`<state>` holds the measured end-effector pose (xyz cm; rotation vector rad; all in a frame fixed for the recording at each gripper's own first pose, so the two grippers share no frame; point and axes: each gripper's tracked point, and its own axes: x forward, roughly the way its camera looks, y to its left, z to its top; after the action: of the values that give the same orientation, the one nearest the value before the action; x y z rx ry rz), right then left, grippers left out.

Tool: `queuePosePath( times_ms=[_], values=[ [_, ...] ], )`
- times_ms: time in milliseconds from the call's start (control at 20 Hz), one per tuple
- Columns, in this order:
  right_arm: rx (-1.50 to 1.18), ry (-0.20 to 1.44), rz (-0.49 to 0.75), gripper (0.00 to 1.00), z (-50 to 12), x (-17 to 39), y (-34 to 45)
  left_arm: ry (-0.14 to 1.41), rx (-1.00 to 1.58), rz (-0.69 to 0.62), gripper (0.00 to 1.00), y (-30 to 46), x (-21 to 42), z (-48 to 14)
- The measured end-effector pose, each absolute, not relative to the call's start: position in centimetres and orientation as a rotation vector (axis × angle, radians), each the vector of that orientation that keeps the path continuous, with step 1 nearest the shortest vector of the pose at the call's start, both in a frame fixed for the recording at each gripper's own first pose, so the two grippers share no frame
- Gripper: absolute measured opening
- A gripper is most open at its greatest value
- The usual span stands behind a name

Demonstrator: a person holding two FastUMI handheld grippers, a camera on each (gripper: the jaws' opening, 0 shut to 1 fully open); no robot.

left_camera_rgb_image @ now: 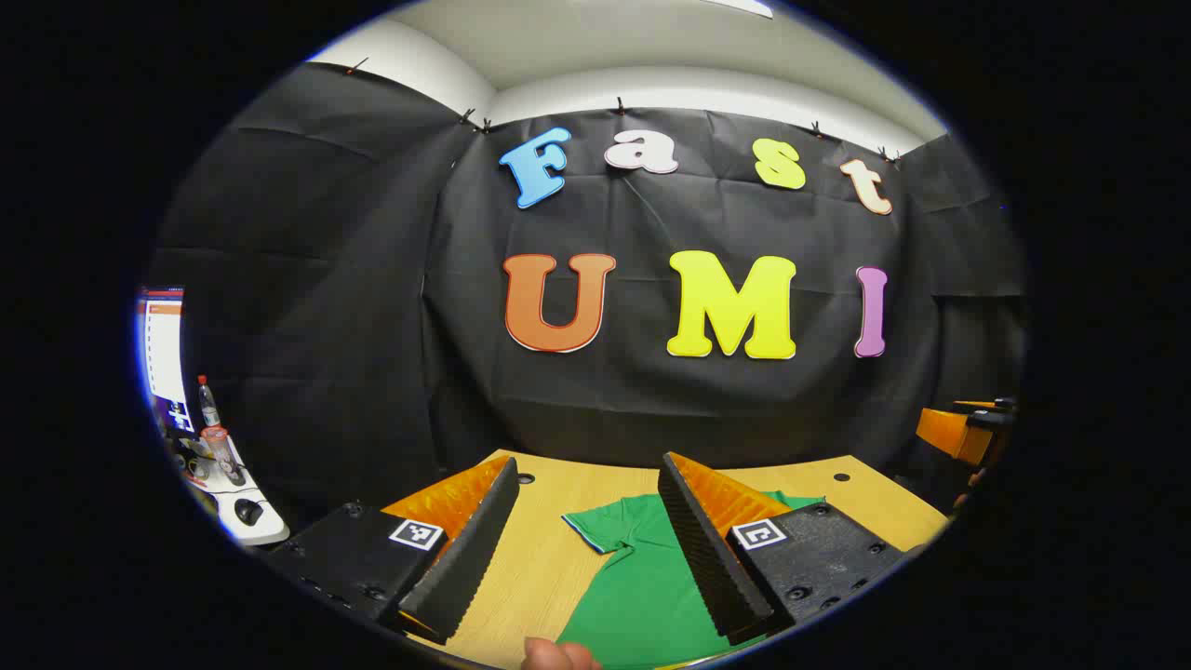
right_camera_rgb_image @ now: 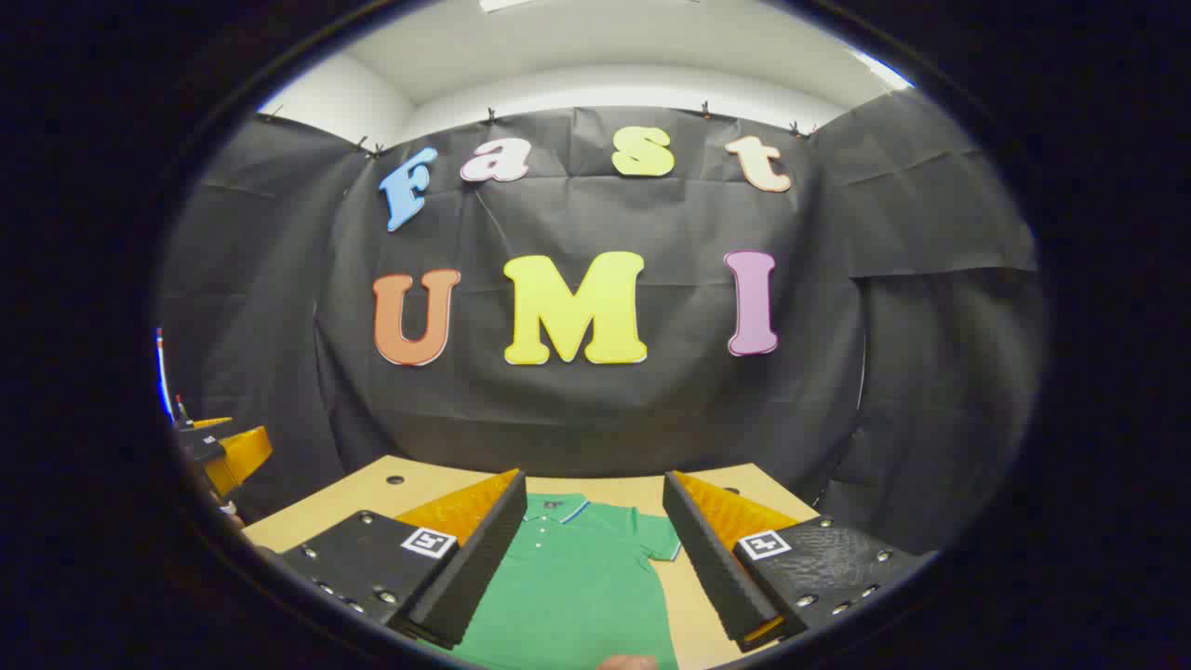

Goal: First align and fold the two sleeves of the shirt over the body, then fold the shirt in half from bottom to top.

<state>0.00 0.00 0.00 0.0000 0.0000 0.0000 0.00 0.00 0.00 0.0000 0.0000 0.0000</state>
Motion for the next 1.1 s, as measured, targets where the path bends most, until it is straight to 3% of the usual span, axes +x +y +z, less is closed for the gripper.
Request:
queuePosePath(
  times_ms=[750, 800, 1100],
  values=[
    [0.008, -0.023, -0.019, 0.94, 0.4, 1.0, 0.7, -0.073, 0.057, -0.037, 1.0, -0.1, 0.9, 1.8],
    [0.002, -0.024, -0.019, 0.94, 0.2, 1.1, 0.8, -0.082, 0.063, -0.041, 0.96, -0.1, 0.9, 1.9],
    [-0.026, -0.024, -0.023, 0.94, 0.1, 1.6, 1.0, -0.104, 0.083, -0.074, 0.96, -1.3, 2.0, 2.4]
  ],
)
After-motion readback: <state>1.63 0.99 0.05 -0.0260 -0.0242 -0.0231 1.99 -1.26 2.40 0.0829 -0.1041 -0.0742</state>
